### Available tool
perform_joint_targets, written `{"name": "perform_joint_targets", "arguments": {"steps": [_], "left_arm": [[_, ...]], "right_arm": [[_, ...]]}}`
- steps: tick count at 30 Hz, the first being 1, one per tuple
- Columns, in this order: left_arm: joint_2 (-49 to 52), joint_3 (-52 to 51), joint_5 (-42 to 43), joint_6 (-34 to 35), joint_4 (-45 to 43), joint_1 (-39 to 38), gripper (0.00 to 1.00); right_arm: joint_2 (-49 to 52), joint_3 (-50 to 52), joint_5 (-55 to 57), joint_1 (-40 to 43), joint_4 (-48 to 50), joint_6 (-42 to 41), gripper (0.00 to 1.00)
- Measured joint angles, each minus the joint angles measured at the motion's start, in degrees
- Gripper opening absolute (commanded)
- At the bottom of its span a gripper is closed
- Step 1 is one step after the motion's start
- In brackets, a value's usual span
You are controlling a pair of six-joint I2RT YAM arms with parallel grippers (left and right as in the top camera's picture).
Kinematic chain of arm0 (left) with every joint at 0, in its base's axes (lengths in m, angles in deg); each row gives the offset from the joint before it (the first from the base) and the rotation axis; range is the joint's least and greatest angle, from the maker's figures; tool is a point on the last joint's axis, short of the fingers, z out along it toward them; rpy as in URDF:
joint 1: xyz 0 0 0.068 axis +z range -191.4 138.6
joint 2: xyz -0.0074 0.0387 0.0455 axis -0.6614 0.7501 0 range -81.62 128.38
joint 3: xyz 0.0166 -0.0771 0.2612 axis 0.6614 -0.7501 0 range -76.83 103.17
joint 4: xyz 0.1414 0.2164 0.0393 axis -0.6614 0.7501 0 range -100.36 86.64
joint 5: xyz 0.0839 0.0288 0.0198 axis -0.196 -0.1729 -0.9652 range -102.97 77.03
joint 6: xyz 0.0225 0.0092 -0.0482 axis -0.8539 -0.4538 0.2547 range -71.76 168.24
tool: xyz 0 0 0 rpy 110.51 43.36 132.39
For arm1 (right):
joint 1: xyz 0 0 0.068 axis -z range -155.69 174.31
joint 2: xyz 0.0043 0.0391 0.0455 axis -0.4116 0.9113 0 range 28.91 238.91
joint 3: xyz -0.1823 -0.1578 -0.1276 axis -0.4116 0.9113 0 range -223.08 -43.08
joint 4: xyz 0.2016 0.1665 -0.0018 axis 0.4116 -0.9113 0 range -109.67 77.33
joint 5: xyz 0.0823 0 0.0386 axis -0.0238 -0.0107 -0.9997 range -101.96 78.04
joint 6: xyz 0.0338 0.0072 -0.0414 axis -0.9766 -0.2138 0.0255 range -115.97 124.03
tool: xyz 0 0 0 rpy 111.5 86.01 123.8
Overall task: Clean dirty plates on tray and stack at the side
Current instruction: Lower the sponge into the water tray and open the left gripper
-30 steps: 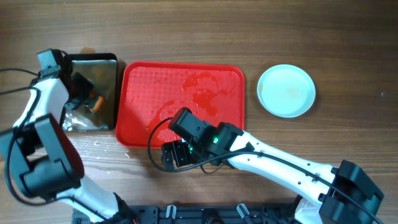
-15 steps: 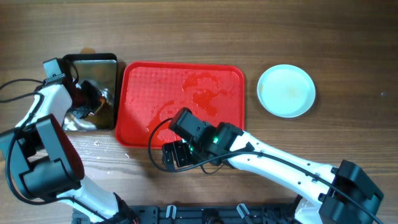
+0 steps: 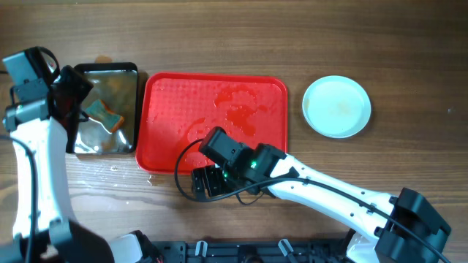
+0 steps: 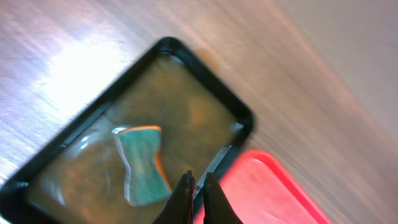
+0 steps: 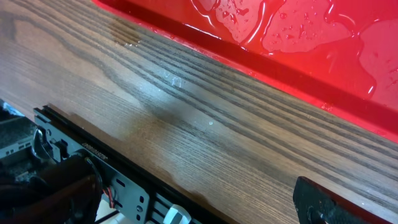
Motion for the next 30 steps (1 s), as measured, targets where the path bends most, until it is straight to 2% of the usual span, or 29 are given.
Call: {"name": "perform_joint_targets", "arguments": {"steps": [4,11,17,21,24,27,30], "left_arm": [[10.12,-0.20,-4.22,-0.02,-2.56,0.00,0.04],[25.62,-0.52,-5.95,-0.07,-4.76,0.00,0.04],[24.44,0.04,-4.94,-0.20,-0.59,0.28,0.04],[15.04,0.07,0.15,-0.17,0.50,0.28,0.04],[9.33,1.31,0.42,-0.17,0.92,0.26,0.04],[11.23,1.44,-1.14,-0.17,1.03,0.26,0.04],[18.25,1.31,-2.40,-0.17,-0.04,0.26,0.04]], "right_arm": [[0.00,0.00,0.13,0.00,0.02,0.00,1.00],[0.00,0.00,1.11,0.00,0.02,-0.15,1.00],[0.00,0.00,1.09,0.00,-0.26,-0.15,1.00],[0.00,0.00,1.07,0.00,-0.24,-0.15,1.00],[0.00,0.00,1.05,0.00,-0.37,-0.15,1.00],[0.00,0.00,1.05,0.00,-0.98,-0.15,1.00],[0.00,0.00,1.05,0.00,-1.11,-0.15,1.00]]}}
